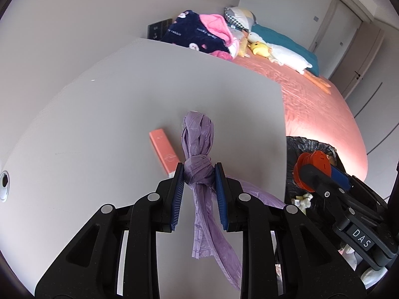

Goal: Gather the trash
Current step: 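Lift the purple bag and orange cups and carry them over the bin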

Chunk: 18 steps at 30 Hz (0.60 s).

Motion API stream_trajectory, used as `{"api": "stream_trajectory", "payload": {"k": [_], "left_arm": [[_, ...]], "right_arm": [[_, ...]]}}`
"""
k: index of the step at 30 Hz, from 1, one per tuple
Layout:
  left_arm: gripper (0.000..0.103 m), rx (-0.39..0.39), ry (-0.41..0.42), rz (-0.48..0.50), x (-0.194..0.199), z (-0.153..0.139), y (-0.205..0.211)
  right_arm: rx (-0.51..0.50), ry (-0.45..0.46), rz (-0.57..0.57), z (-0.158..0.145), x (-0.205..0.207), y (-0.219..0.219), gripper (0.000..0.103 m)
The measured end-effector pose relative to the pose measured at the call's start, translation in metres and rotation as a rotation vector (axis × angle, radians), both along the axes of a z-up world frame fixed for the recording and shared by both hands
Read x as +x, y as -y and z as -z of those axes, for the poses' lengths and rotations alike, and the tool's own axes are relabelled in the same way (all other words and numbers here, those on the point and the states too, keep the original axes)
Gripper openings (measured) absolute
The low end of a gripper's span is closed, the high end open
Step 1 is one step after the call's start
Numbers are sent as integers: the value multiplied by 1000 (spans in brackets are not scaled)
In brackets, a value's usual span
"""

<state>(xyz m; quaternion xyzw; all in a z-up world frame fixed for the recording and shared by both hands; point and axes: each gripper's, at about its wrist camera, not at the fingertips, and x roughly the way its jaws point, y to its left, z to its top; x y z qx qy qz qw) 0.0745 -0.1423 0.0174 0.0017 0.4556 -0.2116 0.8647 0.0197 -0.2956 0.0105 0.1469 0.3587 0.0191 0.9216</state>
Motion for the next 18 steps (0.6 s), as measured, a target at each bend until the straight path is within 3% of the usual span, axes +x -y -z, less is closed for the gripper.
{"api": "stream_trajectory", "payload": {"k": [18], "left_arm": [[24, -7, -23, 151, -24, 2, 73]], "right_arm": [[3, 29, 117, -5, -49, 56, 45]]}}
